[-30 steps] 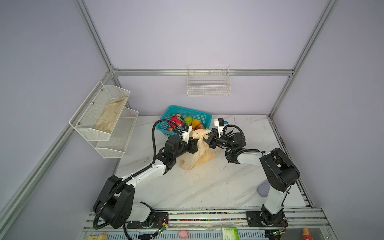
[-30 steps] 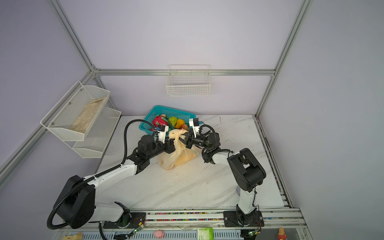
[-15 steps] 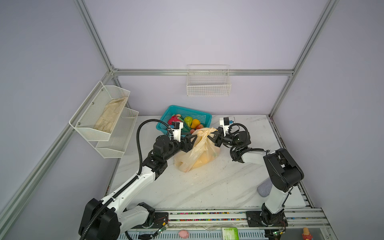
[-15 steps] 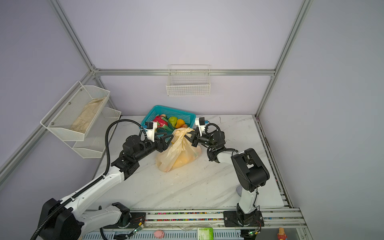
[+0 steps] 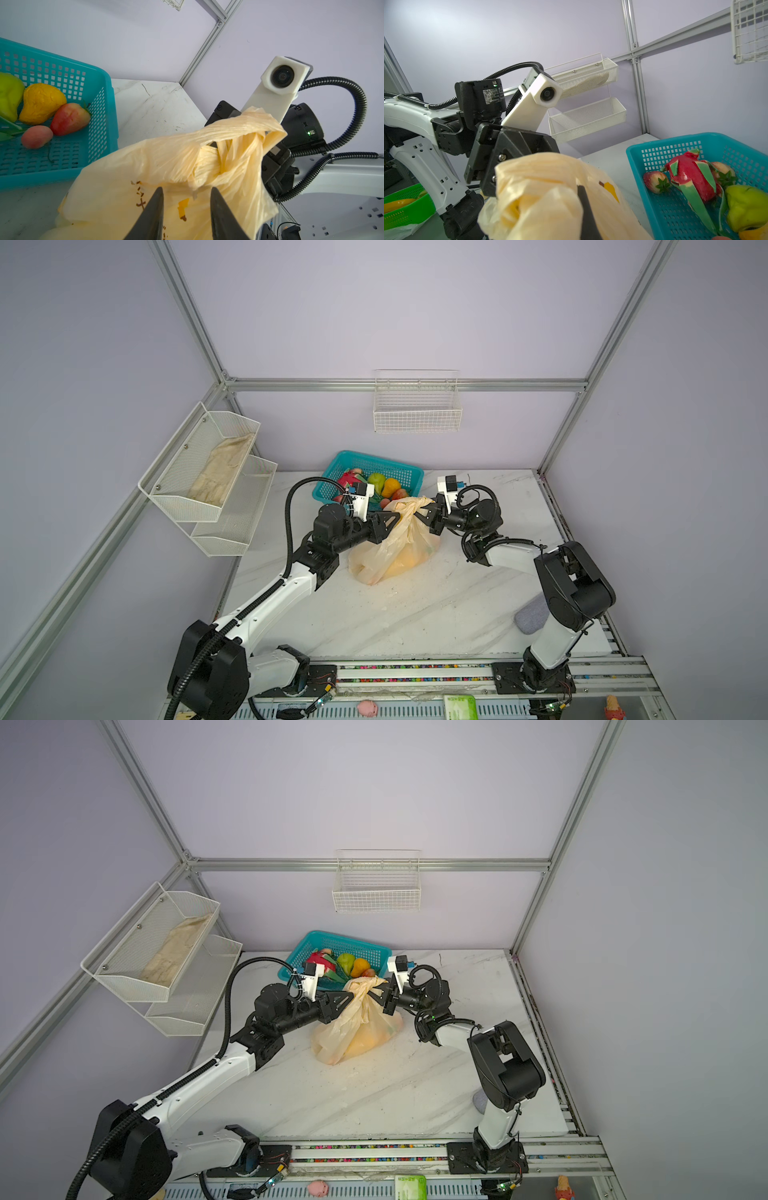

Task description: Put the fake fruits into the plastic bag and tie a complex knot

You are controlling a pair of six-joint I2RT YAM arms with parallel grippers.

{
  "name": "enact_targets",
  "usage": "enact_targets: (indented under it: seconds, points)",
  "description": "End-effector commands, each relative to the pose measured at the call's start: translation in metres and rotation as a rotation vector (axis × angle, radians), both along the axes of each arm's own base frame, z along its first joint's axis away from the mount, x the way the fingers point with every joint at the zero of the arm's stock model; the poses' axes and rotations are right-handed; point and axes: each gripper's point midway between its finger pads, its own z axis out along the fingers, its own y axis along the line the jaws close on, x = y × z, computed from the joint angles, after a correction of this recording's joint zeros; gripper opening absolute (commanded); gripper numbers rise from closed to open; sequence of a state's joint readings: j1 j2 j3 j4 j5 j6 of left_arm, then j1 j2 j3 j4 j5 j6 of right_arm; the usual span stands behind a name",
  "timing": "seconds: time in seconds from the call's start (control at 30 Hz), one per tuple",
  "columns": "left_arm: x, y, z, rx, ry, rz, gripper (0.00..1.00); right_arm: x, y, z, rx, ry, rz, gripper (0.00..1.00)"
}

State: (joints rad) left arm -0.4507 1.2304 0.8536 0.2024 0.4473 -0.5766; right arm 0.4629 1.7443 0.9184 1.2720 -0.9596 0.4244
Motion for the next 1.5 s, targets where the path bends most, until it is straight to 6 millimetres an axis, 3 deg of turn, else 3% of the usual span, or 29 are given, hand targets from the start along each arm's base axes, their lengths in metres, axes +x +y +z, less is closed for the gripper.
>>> enact_targets:
  seconds: [0.0, 0.87, 1.47]
  points:
    - [0.004, -0.007, 0.073, -0.107, -0.140, -0.034, 0.34, -0.010, -0.001, 0.018, 0.015, -0.070, 0.008, 0.00]
    - [0.020, -0.021, 0.074, -0.108, -0.083, -0.070, 0.38, -0.015, -0.001, 0.025, 0.014, -0.095, 0.010, 0.00]
    - [0.017, -0.015, 0.076, -0.122, -0.083, -0.049, 0.04, -0.011, 0.001, 0.024, 0.003, -0.100, -0.011, 0.00]
